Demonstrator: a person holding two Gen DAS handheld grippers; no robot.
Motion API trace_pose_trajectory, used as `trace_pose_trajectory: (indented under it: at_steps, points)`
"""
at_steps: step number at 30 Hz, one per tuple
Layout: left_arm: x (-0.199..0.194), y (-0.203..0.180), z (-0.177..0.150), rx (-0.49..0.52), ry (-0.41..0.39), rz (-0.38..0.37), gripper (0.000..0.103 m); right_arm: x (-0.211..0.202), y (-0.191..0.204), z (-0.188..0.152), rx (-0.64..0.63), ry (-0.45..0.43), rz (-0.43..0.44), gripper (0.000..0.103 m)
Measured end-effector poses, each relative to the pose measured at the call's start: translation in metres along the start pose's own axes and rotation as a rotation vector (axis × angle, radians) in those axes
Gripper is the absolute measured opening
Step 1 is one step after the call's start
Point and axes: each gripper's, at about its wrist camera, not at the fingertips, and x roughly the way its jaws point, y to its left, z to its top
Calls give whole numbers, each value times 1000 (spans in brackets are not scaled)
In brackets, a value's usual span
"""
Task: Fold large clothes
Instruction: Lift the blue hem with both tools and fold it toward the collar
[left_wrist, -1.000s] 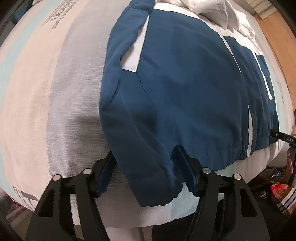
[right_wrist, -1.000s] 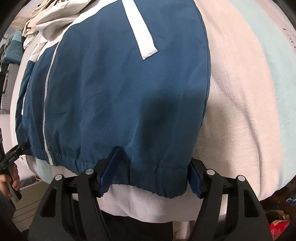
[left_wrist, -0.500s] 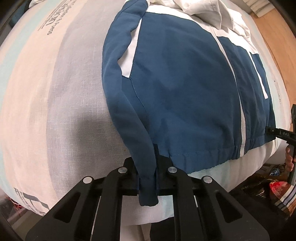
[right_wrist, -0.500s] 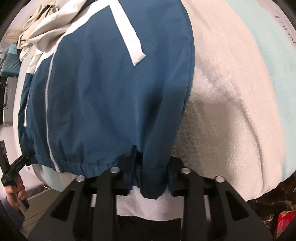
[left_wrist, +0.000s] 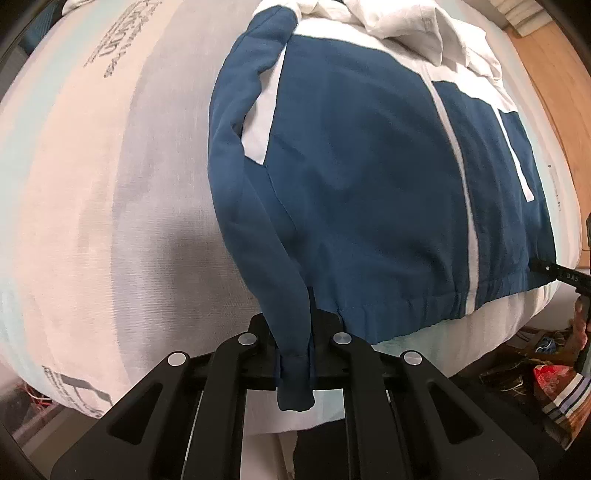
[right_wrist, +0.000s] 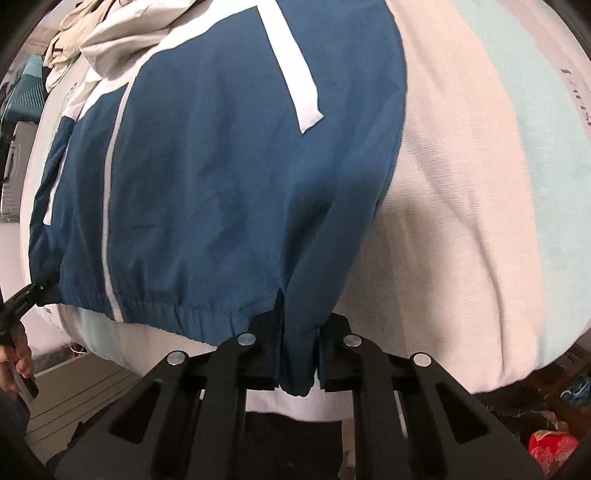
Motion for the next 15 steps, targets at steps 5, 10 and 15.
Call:
trace_pose_trajectory:
  at_steps: [5, 10, 15]
  points:
    - [-18, -2, 6, -1, -1, -5, 7, -21, 6, 2, 6, -3, -1, 12]
    - [-35, -8, 10, 16, -12, -1, 7, -33, 14, 7, -11, -12, 4, 12]
    - [-54, -19, 19, 46, -11, 30, 7, -50, 16, 13, -31, -15, 19, 12]
